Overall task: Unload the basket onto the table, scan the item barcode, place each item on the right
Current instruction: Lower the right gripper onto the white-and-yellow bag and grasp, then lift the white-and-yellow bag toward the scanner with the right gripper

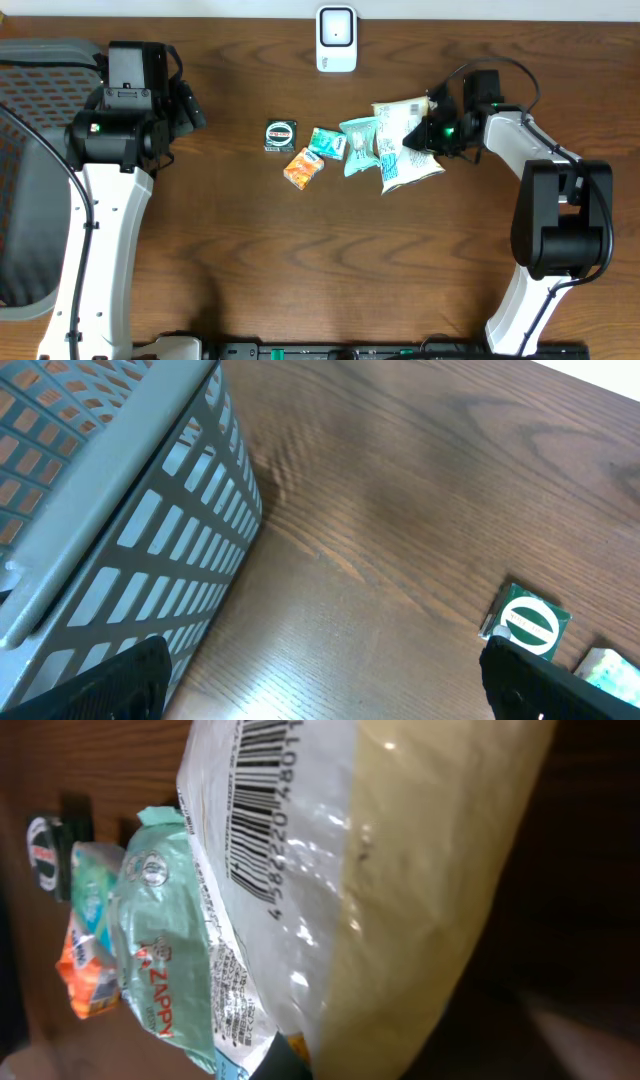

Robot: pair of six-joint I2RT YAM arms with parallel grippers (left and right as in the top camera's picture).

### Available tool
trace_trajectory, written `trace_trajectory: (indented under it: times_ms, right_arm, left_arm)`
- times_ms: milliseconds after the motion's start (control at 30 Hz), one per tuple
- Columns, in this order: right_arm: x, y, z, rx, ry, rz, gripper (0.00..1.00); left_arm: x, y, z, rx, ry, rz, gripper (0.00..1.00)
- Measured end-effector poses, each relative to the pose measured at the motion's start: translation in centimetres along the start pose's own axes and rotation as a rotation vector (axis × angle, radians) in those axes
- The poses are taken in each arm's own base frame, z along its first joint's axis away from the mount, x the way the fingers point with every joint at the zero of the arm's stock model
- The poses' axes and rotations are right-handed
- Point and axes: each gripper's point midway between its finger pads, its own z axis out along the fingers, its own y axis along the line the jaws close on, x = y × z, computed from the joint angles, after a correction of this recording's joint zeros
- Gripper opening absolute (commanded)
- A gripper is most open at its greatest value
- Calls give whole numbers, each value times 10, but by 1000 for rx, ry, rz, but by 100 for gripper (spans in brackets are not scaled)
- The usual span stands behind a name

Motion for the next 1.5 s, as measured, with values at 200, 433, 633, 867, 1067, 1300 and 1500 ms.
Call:
trace_trajectory:
  times_ms: [200, 433, 633, 867, 1067, 1300, 1500]
  right_arm:
    - [-8, 10, -7, -78, -28, -13, 1]
    - [-58, 70, -77, -327, -269, -256, 1]
    - [-67, 149, -144, -529, -418, -557, 1]
    - [-60, 190, -153, -640, -450, -741, 1]
    - [-48, 213, -146, -697, -421, -798, 1]
    - [-39, 226, -140, -730, -389, -803, 1]
    - [-46, 222, -137, -705, -363, -670, 1]
  left_arm:
    - [0, 0, 0, 0, 0, 0, 98]
    - [0, 0, 0, 0, 0, 0, 98]
    - [0, 0, 0, 0, 0, 0, 98]
    - [0, 0, 0, 0, 0, 0, 97]
    - [0, 0, 0, 0, 0, 0, 98]
    - [0, 0, 0, 0, 0, 0, 98]
    - [0, 0, 0, 0, 0, 0, 98]
